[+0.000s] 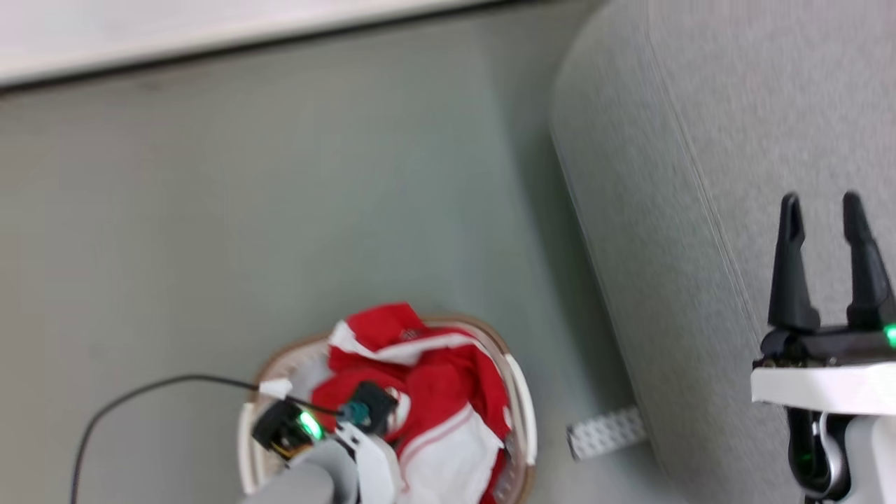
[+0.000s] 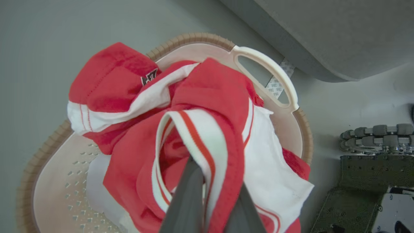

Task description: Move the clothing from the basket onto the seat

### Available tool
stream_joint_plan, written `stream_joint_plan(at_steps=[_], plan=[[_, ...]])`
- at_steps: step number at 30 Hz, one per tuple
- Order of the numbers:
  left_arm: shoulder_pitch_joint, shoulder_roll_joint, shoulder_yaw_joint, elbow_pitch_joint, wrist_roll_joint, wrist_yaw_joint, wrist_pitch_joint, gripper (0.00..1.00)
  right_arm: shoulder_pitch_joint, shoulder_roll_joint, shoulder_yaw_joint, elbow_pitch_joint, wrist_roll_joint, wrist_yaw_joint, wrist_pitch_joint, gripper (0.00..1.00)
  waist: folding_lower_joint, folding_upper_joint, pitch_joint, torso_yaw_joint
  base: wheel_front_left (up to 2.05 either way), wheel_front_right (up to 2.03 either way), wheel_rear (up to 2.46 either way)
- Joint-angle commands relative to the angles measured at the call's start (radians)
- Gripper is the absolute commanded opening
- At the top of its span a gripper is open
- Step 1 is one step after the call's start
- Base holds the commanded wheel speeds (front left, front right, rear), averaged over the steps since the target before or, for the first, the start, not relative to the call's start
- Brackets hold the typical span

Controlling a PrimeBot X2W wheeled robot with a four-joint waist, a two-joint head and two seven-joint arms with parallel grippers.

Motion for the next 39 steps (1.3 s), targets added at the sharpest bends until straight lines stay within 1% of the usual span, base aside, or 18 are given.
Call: stream_joint_plan(at_steps=[1,6,11,15,21,25,28,35,39], plan=[[0.028,-0.01,0.004,-0.014,-0.025,0.002,-0.015,0.0,0.023,-0.002,-0.002,0.01,-0.016,-0.002,-0.002,1.0,0.0,0.0,-0.113,0.08,0.0,0.0,0.0],[0.08,-0.02,0.026,-0.07,-0.076,0.002,-0.048,0.0,0.059,-0.003,0.005,0.039,-0.039,-0.002,-0.002,1.0,0.0,0.0,-0.222,0.13,0.0,0.0,0.0],[0.117,-0.007,0.08,-0.163,-0.096,0.008,-0.061,0.0,0.096,-0.003,0.017,0.06,-0.049,-0.002,-0.002,1.0,0.0,0.0,-0.31,0.17,0.0,0.0,0.0],[0.152,0.017,0.16,-0.29,-0.112,0.041,-0.06,0.0,0.123,-0.003,0.029,0.075,-0.051,-0.002,-0.002,1.0,0.0,0.0,-0.362,0.191,0.0,0.0,0.0],[0.199,0.081,0.281,-0.498,-0.124,0.096,-0.06,0.0,0.144,-0.003,0.061,0.09,-0.04,-0.002,-0.002,1.0,0.0,0.0,-0.412,0.196,0.0,0.0,0.0],[0.202,0.122,0.326,-0.622,-0.121,0.13,-0.06,0.0,0.158,-0.003,0.076,0.098,-0.035,-0.002,-0.002,1.0,0.0,0.0,-0.437,0.198,0.0,0.0,0.0],[0.181,0.143,0.356,-0.707,-0.138,0.144,-0.054,0.0,0.171,-0.002,0.081,0.1,-0.029,-0.002,-0.002,1.0,0.0,0.0,-0.452,0.205,0.0,0.0,0.0],[0.112,0.18,0.406,-0.84,-0.151,0.178,0.003,0.0,0.186,-0.002,0.115,0.102,-0.008,-0.002,-0.002,1.0,0.0,0.0,-0.479,0.216,0.0,0.0,0.0],[0.073,0.192,0.425,-0.882,-0.159,0.186,0.033,0.0,0.209,-0.002,0.135,0.096,0.018,-0.002,-0.002,1.0,0.0,0.0,-0.493,0.227,0.0,0.0,0.0]])
